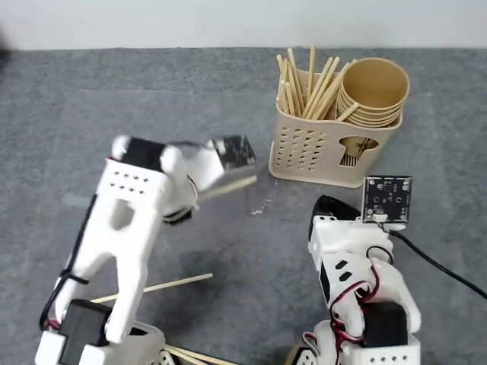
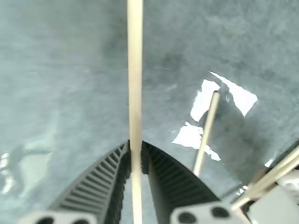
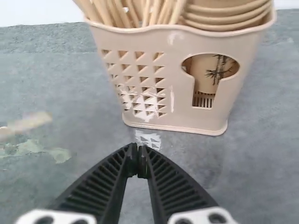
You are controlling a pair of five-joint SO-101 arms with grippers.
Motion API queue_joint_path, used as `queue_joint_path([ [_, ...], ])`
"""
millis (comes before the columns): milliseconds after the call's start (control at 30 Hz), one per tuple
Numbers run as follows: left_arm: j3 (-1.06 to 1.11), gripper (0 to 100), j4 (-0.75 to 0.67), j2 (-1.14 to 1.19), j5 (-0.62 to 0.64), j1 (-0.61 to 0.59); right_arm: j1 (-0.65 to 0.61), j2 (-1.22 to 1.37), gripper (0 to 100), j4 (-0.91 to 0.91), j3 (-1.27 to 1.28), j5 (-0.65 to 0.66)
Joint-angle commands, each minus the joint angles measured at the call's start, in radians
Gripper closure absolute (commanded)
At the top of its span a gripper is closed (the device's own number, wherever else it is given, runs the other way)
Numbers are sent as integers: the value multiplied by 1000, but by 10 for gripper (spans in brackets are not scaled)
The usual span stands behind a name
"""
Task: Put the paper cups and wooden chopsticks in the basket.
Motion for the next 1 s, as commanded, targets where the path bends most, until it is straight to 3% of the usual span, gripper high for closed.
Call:
queue_joint_path([
  [0,-219,990,35,2,20,-3,12,-13,990,-2,-5,-8],
  [200,-496,989,-17,8,166,61,12,-13,990,-2,-5,-8],
  [367,-651,989,-209,9,381,118,12,-10,990,-2,-3,-8],
  [700,-639,989,-827,98,847,192,33,-12,990,-4,-3,-2],
  [967,-642,988,-1022,204,1048,250,76,-7,990,-19,-3,0],
])
